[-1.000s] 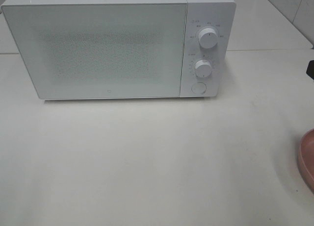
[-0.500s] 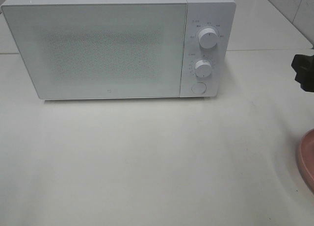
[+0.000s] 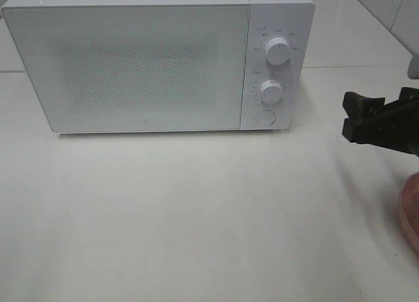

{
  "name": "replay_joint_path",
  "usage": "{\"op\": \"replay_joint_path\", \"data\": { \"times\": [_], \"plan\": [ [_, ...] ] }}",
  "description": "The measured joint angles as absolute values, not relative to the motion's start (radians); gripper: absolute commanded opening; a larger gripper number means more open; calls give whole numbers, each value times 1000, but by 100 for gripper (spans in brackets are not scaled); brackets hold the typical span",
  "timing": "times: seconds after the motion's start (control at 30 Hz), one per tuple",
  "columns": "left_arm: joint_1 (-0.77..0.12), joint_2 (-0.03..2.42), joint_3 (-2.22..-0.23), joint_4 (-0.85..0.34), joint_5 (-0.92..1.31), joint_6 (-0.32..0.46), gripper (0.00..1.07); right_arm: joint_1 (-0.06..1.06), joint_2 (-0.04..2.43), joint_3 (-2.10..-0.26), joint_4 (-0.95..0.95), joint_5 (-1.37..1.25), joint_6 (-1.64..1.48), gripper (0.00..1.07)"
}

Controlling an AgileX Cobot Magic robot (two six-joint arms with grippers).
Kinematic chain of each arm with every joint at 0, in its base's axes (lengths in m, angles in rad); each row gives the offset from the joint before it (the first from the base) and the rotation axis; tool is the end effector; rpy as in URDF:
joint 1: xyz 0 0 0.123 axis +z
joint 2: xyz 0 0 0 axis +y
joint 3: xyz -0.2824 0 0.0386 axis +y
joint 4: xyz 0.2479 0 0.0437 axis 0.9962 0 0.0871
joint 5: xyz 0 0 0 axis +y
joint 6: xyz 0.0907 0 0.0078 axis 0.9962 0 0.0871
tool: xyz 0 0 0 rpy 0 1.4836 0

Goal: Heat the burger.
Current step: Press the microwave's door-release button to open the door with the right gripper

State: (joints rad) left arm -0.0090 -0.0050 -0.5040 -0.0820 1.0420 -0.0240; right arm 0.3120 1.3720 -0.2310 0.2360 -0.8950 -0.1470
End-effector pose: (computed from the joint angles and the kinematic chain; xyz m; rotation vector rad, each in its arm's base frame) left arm -0.0055 -0.0064 0.2800 -0.0118 2.0159 -0.1187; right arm 0.2080 0.0497 0.1848 -0.1351 1.7357 0.0707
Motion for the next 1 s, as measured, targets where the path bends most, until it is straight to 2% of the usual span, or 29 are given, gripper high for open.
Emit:
{"op": "replay_joint_path", "data": {
  "times": [0.13,0.17,0.2,0.23,0.3,0.5,0.77,1.0],
  "plan": [
    [-9,-5,-504,-82,1042,-24,100,453,1450,-232,418,-1009,-231,73],
    [-9,-5,-504,-82,1042,-24,100,453,1450,-232,418,-1009,-231,73],
    [-9,-5,-504,-82,1042,-24,100,513,1478,-233,490,-1052,-243,73],
    [-9,-5,-504,-82,1042,-24,100,513,1478,-233,490,-1052,-243,73],
    [-9,-5,-504,-82,1042,-24,100,591,1518,-233,601,-1119,-267,73],
    [-9,-5,-504,-82,1042,-24,100,721,1594,-235,747,-1198,-286,73],
    [-9,-5,-504,-82,1042,-24,100,789,1654,-295,817,-1200,-290,73],
    [-9,-5,-504,-82,1042,-24,100,801,1700,-355,822,-1201,-290,73]
  ]
}}
